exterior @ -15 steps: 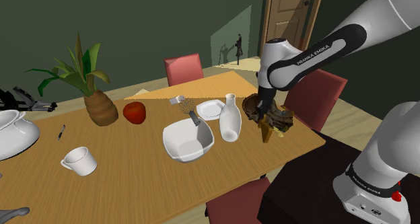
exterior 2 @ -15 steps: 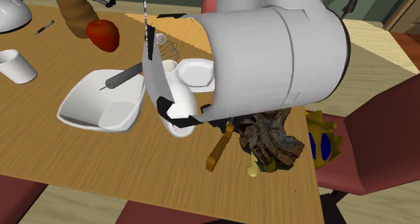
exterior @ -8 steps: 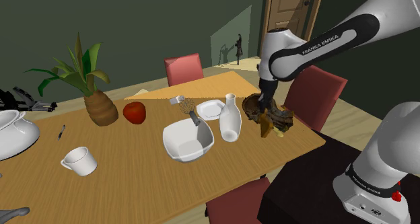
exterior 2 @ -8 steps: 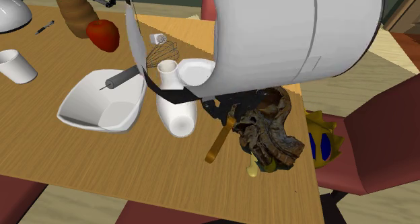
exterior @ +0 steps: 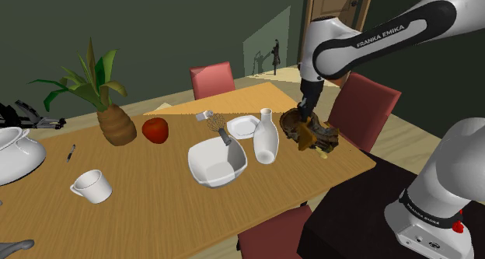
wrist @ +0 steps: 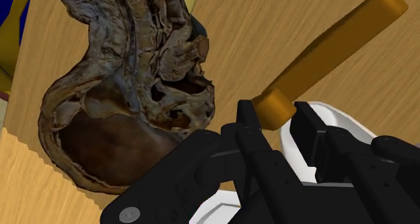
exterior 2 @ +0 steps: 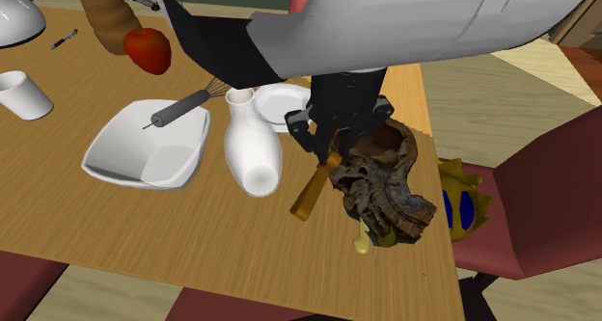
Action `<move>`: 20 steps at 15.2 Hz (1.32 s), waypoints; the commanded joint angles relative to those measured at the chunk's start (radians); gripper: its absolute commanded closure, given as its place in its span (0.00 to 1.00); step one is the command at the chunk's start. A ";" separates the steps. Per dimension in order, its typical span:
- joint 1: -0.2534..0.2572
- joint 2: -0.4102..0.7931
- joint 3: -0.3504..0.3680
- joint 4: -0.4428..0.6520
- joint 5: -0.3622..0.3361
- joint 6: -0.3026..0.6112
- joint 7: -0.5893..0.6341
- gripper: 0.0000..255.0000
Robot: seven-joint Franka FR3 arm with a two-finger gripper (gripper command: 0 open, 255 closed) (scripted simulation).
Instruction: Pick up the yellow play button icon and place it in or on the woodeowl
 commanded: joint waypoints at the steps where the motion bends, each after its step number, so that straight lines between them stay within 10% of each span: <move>1: 0.000 -0.012 0.000 0.018 0.000 -0.030 0.000 1.00; 20: -0.103 0.178 -0.171 0.409 -0.043 -0.232 -0.249 1.00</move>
